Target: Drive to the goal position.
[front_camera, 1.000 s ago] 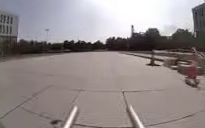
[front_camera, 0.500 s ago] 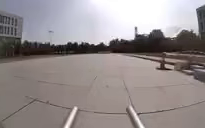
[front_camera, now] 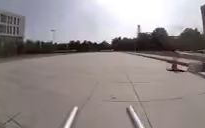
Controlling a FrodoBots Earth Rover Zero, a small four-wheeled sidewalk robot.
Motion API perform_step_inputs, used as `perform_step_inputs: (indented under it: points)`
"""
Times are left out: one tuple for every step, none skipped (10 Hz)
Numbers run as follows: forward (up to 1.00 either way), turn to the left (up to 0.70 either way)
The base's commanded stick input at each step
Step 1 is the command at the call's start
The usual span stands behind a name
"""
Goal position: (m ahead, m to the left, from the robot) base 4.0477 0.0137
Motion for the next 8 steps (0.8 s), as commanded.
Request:
perform_step_inputs:
  points:
    - [1.0,0.02]
    - [1.0,0.02]
    - [1.0,0.02]
    - [1.0,0.02]
    - [1.0,0.02]
    - [1.0,0.02]
    - [1.0,0.02]
    - [1.0,0.02]
